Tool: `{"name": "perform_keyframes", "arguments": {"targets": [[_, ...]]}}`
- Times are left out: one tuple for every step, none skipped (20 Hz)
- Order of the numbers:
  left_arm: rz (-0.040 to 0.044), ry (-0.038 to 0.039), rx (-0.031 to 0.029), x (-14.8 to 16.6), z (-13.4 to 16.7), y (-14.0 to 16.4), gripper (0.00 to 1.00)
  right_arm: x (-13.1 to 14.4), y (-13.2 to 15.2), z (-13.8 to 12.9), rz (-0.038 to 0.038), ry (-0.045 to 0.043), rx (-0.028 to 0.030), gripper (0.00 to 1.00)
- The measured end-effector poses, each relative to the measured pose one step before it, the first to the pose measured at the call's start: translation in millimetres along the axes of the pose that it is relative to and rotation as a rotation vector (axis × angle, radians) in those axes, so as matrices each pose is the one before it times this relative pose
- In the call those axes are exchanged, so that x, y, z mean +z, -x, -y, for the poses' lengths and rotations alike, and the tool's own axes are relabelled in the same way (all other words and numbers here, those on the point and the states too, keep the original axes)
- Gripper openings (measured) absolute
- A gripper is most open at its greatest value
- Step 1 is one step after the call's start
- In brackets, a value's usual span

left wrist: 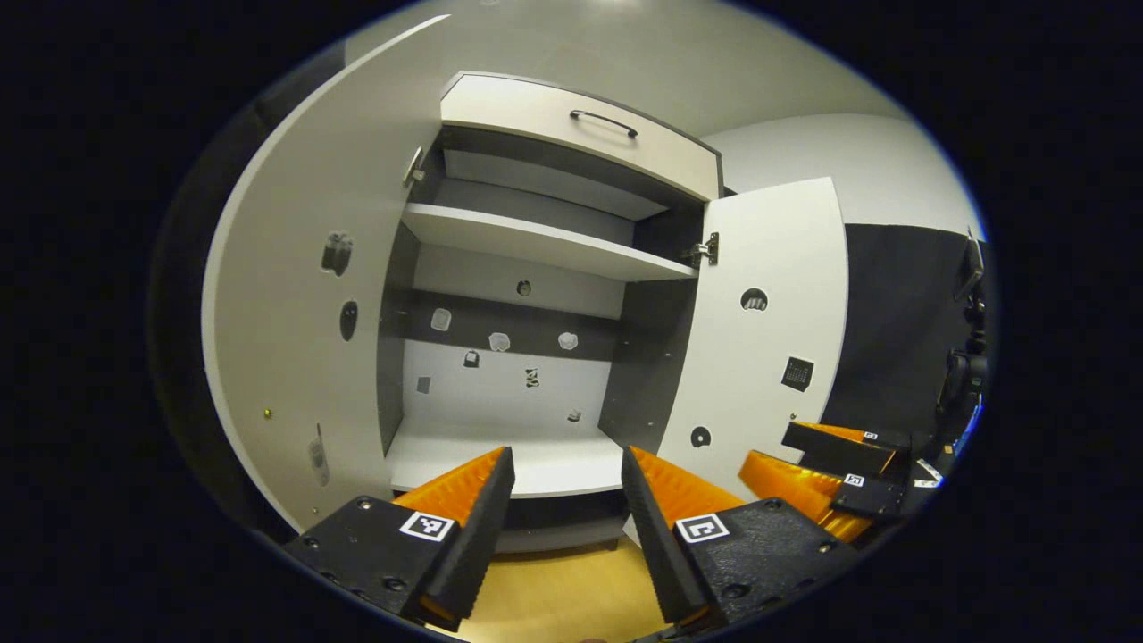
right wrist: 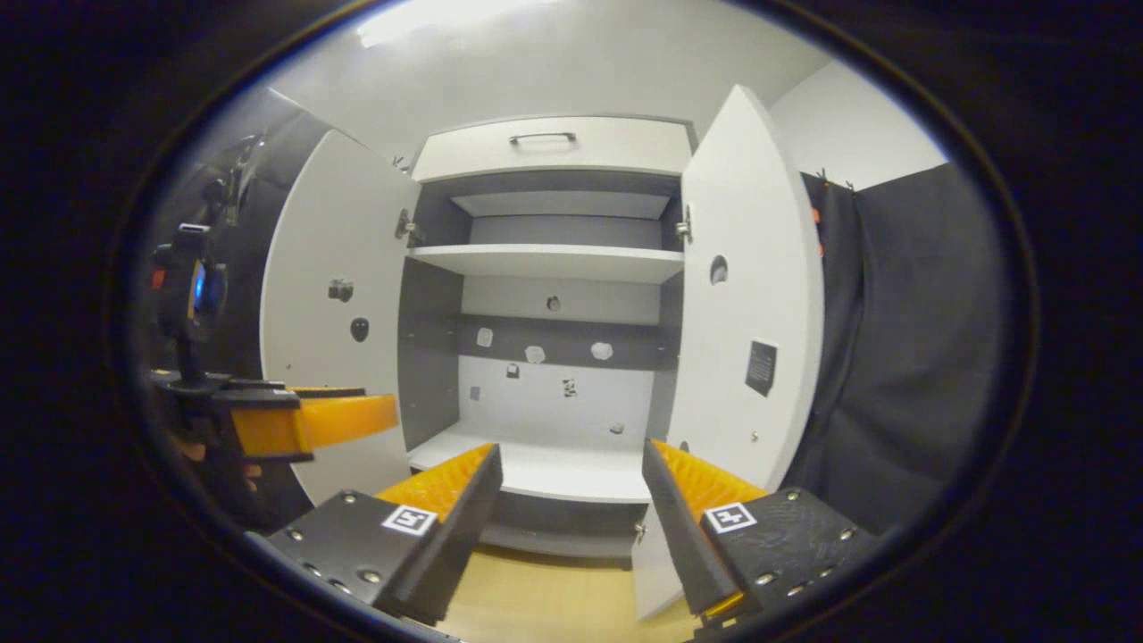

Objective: Open the right door of the double-door shoe cabinet with the right hand, and open the left door with the left hand.

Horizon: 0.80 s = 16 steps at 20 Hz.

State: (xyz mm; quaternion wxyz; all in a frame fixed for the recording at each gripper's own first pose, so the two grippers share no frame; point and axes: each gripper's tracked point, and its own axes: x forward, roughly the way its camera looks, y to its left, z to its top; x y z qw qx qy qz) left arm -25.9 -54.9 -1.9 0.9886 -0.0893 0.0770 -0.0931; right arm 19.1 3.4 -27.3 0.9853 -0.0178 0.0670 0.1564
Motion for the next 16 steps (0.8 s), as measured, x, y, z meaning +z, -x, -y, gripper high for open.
{"name": "perform_keyframes", "arguments": {"targets": [[0.00151, -0.00911, 0.00109, 0.27, 1.9, -2.87, 0.75, 2.25, -2.52, 0.32, 0.00638, 0.009, -0.00706, 0.93], [0.0016, -0.01403, 0.01196, -0.57, -1.0, -4.0, 0.88, 3.14, 0.31, -0.28, 0.00692, 0.00704, -0.00638, 0.96], [0.00208, -0.01329, 0.01637, 0.58, -1.34, -3.07, 0.99, 2.46, -3.27, -1.26, 0.00905, -0.00174, -0.00355, 0.96], [0.00482, -0.0102, 0.01613, 0.4, -2.53, -0.54, 0.98, 2.72, -0.43, -0.6, 0.00852, -0.00985, -0.00311, 0.98], [0.00386, -0.0019, 0.0055, 0.87, -0.68, -1.88, 0.96, 1.68, -2.59, -0.67, 0.00548, -0.01137, -0.0014, 0.96], [0.00242, 0.00837, -0.00238, 0.27, 1.09, -1.91, 0.96, 1.18, -1.72, 2.2, 0.00298, -0.01253, -0.00606, 0.97], [0.00004, 0.00927, -0.00467, -0.35, 0.22, -1.33, 0.96, 0.09, -0.99, 1.81, 0.00045, -0.00368, -0.00328, 0.97], [-0.00086, 0.00773, -0.00209, -0.37, -1.48, -1.94, 0.96, -1.26, -1.23, 1.98, -0.00222, -0.00171, -0.00699, 0.97], [-0.00159, 0.00097, 0.00403, -0.43, -2.65, -1.94, 0.96, -1.75, -1.55, 3.02, -0.00135, 0.00113, -0.00879, 0.97], [-0.00264, -0.0059, 0.00529, -0.54, -2.95, -1.48, 0.96, -0.17, 0.16, 2.62, 0.00013, 0.00195, -0.00754, 0.98], [-0.00438, -0.00951, 0.00139, -0.38, -1.15, -1.8, 0.96, -0.57, -0.01, 1.87, 0.00066, 0.00246, -0.00635, 0.96], [-0.00387, -0.00765, -0.00158, -0.96, 0.46, -1.34, 0.96, 0.75, -0.96, 0.05, 0.00465, 0.00165, 0.00035, 0.97], [0.00216, -0.00349, -0.00245, 0.69, 0.73, -0.97, 0.96, 0.58, -1.39, -0.77, 0.00462, 0.00119, 0.00237, 0.97], [0.00539, -0.00261, -0.00527, 1.22, 1.64, -0.59, 0.96, 1.55, -1.0, -0.87, 0.00601, 0.00196, 0.00226, 0.98], [0.00745, -0.00488, -0.00295, 2.47, 0.91, 0.22, 0.96, 0.42, -0.16, -0.85, 0.00572, 0.00419, 0.00112, 0.98], [0.00904, -0.0095, 0.00278, 1.61, -0.3, -0.03, 0.96, 1.41, -0.26, -1.02, 0.00938, 0.00488, 0.00315, 0.97]]}}
